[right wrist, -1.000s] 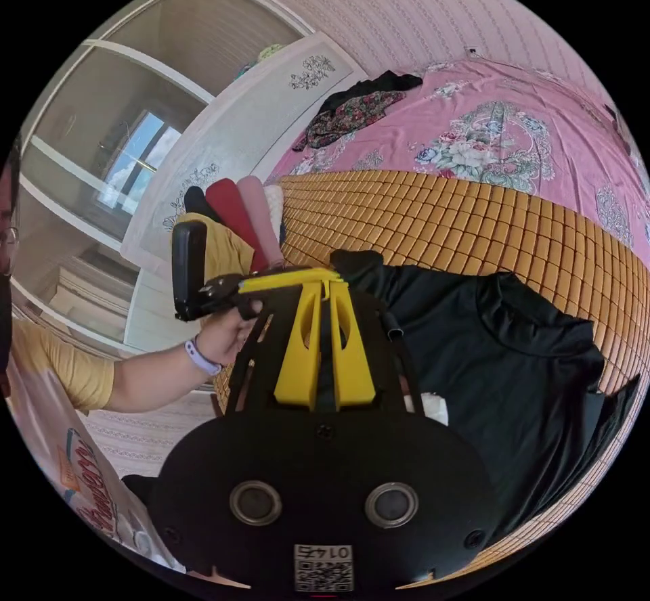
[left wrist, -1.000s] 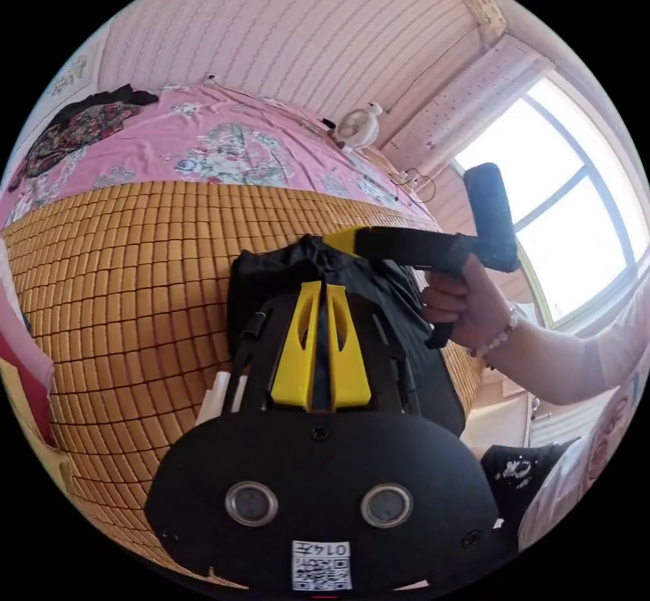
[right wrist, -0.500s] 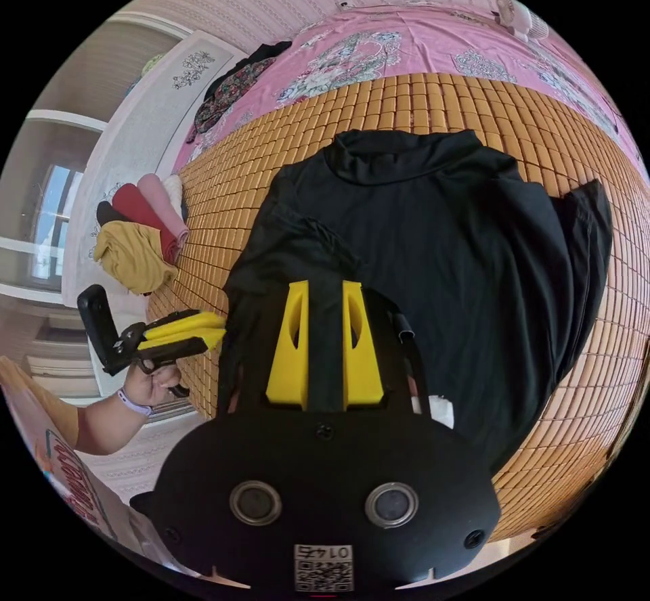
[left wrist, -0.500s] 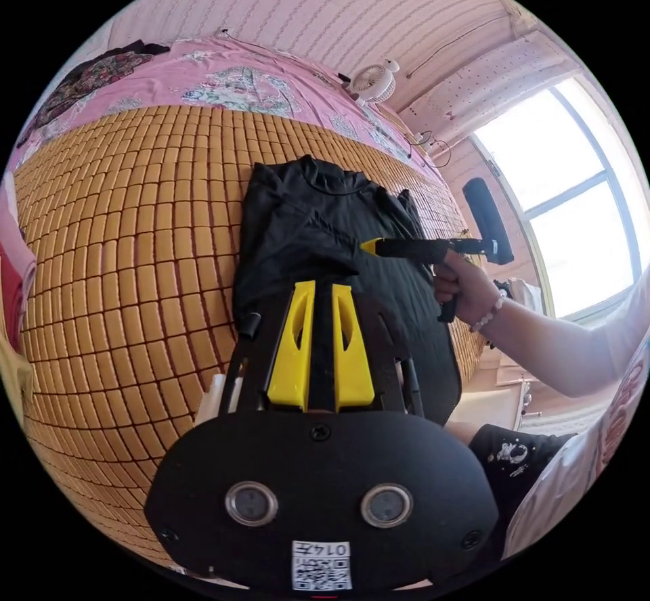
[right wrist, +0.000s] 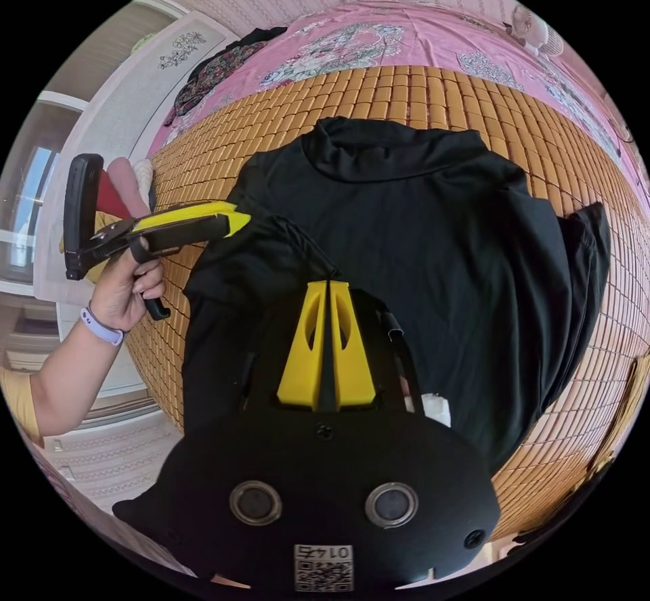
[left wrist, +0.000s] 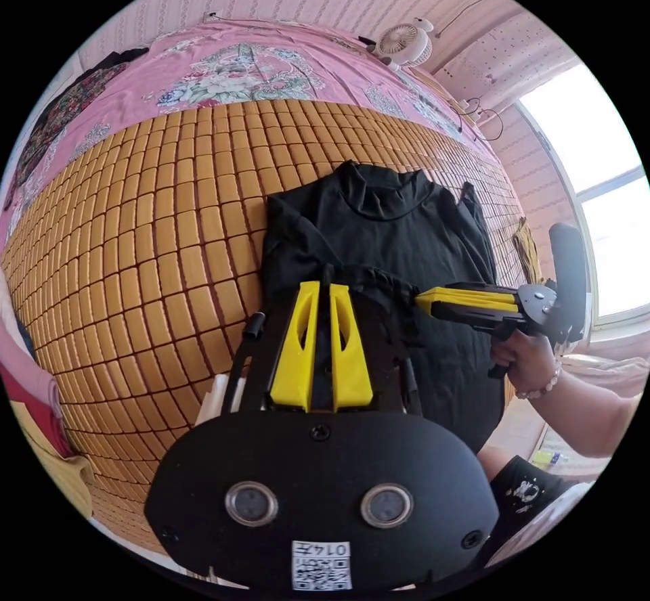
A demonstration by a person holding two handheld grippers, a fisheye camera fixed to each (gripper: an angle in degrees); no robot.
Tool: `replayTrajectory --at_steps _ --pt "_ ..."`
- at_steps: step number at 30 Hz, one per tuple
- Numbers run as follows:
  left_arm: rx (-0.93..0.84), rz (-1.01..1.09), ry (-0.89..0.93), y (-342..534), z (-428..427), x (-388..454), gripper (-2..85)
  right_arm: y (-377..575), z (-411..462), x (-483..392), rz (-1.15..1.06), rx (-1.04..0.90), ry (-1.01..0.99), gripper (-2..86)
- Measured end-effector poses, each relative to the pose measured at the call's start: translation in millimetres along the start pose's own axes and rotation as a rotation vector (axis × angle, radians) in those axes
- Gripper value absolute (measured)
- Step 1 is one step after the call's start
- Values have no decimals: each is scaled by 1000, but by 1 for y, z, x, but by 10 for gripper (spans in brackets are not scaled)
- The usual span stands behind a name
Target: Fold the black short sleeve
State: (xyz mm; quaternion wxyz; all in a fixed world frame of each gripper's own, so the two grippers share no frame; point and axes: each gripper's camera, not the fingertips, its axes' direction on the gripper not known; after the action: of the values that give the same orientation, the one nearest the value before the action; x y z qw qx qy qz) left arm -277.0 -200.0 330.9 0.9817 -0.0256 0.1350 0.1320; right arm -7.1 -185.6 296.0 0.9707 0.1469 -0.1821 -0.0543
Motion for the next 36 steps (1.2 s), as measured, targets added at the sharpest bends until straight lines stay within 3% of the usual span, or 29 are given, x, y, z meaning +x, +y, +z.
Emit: replayTrajectory --at_steps 6,11,16,18,24,30,36 --pt "150 -13 5 33 -44 -1 -8 -1 -17 -19 -150 12 -4 -3" --pt "338 -172 -23 93 -104 -27 -9 -17 -42 -50 -263 101 -45 -5" --pt "516 -452 -153 167 -144 -67 -1 -76 -61 -174 -715 222 -201 -8" --pt "564 -572 -205 195 -146 -84 10 -89 -57 -212 -786 225 -208 -8" --pt "452 -841 -123 245 -108 -139 48 -89 -17 -256 -837 72 -154 -6" --pt "447 -842 -75 247 -90 -157 65 -66 46 -285 -866 -146 -40 -1" --pt "347 -805 -125 227 -65 -165 41 -61 83 -337 -869 -164 -15 16"
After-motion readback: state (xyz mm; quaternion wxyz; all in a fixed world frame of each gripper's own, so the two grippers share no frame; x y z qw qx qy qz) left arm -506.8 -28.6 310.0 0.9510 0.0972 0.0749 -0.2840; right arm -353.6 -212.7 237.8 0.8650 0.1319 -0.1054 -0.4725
